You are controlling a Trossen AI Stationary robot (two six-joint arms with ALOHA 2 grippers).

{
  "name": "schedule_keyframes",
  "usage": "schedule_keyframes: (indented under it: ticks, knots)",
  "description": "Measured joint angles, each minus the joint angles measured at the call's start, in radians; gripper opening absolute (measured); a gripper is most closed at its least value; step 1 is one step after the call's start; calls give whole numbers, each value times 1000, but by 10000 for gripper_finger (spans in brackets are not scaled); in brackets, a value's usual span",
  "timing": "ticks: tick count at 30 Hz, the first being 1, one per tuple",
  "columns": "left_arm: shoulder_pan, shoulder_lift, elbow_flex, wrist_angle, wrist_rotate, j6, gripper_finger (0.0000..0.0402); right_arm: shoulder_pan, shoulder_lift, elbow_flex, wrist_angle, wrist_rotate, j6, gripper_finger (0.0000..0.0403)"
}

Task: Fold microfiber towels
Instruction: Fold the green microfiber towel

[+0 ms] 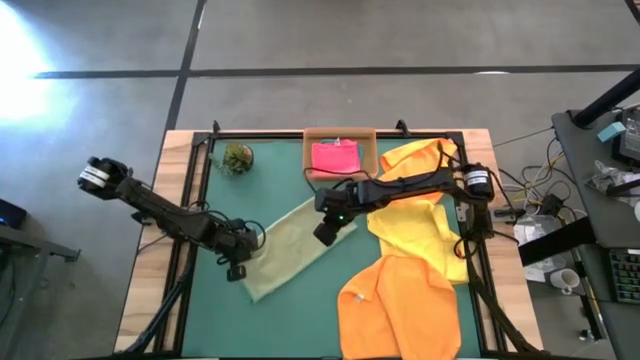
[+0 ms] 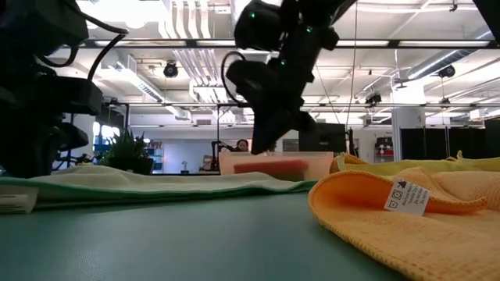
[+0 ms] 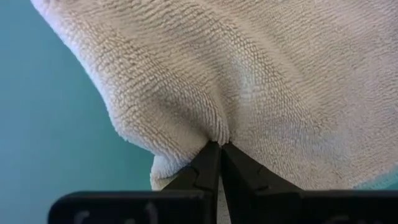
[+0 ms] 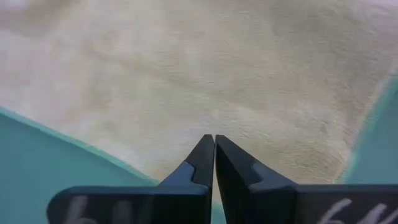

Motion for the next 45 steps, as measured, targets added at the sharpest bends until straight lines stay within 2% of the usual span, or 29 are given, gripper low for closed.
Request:
schedule_keyframes:
  ticks: [3, 10, 14, 20, 31, 39, 45]
  knots:
    - [0, -7, 0, -2, -22, 3, 0, 26, 5, 43, 7, 12, 1, 8]
    - [1, -10, 21, 4, -77, 59, 0, 91, 25, 71, 267, 52, 44, 8]
    - [1, -28, 40, 2, -109, 100, 0, 120, 58, 79, 343, 67, 70, 8]
    - [1, -57, 73, -71, -138, 103, 0, 154, 134, 140, 336, 61, 78, 8]
    - [7, -113, 188, -268, -167, 57, 0, 168, 307, 344, 336, 14, 48, 8]
    - [6, -149, 211, -320, -153, -11, 0, 169, 443, 498, 336, -168, 33, 8]
    - [6, -164, 211, -320, -148, -8, 0, 169, 528, 592, 340, -176, 71, 8]
